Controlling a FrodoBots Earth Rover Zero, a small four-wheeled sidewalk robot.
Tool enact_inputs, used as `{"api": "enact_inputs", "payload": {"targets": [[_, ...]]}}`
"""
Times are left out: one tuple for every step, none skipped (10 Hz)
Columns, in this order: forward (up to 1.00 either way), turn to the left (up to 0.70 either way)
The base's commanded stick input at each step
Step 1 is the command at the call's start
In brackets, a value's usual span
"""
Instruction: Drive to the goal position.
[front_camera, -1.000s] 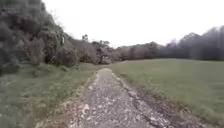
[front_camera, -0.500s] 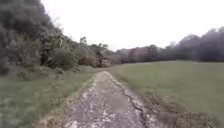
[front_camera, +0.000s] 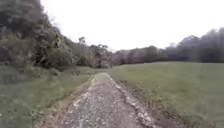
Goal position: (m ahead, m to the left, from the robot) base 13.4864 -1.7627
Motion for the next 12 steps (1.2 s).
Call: {"api": "enact_inputs", "payload": {"targets": [[0.85, 0.00], [0.85, 0.00], [0.85, 0.00], [0.85, 0.00], [0.85, 0.00], [0.85, 0.12], [0.85, 0.00], [0.85, 0.00], [0.85, 0.00], [0.85, 0.00], [0.85, 0.00], [0.85, 0.05]]}}
